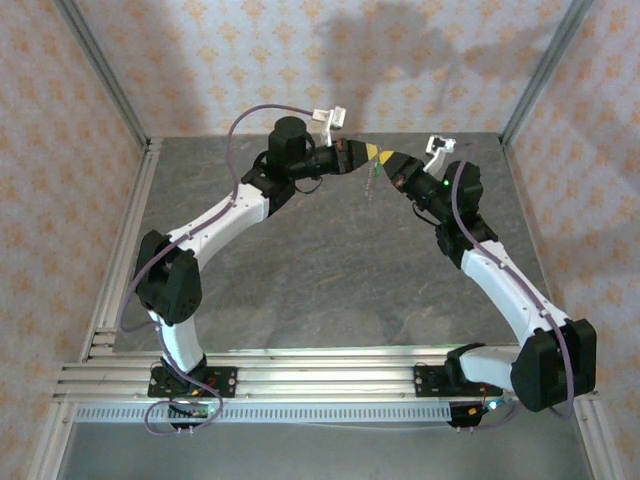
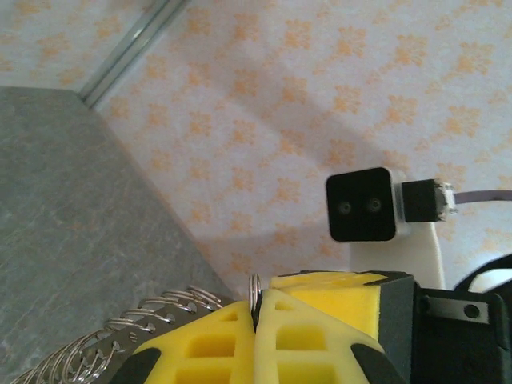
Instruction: Put the keys on the keyring
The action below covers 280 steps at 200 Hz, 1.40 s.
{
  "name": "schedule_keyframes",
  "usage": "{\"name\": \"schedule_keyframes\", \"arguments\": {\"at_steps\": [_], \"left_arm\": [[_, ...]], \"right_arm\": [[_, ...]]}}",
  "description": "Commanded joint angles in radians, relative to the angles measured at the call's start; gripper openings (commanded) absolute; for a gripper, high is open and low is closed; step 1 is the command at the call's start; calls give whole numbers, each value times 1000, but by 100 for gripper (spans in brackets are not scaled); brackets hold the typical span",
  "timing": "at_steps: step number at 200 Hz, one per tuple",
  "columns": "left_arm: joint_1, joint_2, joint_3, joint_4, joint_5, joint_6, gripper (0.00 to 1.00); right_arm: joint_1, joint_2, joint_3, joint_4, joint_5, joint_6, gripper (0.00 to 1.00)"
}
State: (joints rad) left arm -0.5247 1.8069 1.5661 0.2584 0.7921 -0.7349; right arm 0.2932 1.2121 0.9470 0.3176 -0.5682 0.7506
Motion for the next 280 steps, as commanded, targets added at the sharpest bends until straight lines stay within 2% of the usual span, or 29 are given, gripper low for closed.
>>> {"name": "schedule_keyframes", "arguments": {"at_steps": [1,33,64,80,107,155,205,247,280], "left_arm": [[-9,-84,-24,87,-138,17,0],[-33,-99,-63,108,-189,17,0],[-52,-79,-67,136,-200,1,0],[-60,-68,-64,147,-203,-4,0],[-61,-53,-51,143,-202,-8,0],[-62,-38,-28,136,-200,-9,0],[-60,-31,2,122,-182,-3,0],[-59,-34,13,115,-170,3,0],[-56,-32,27,110,-150,9,0]], "right_arm": [[23,-23,36,-121,127,-63,0],[55,-24,50,-168,209,-82,0],[90,-3,74,-178,225,-87,0],[117,23,97,-165,172,-107,0],[126,38,97,-94,14,-137,0],[126,60,150,-191,-187,-260,0],[78,35,151,-264,-260,-311,0],[-42,-24,75,-149,-294,-194,26],[-117,-91,54,-127,-291,-157,29]]}}
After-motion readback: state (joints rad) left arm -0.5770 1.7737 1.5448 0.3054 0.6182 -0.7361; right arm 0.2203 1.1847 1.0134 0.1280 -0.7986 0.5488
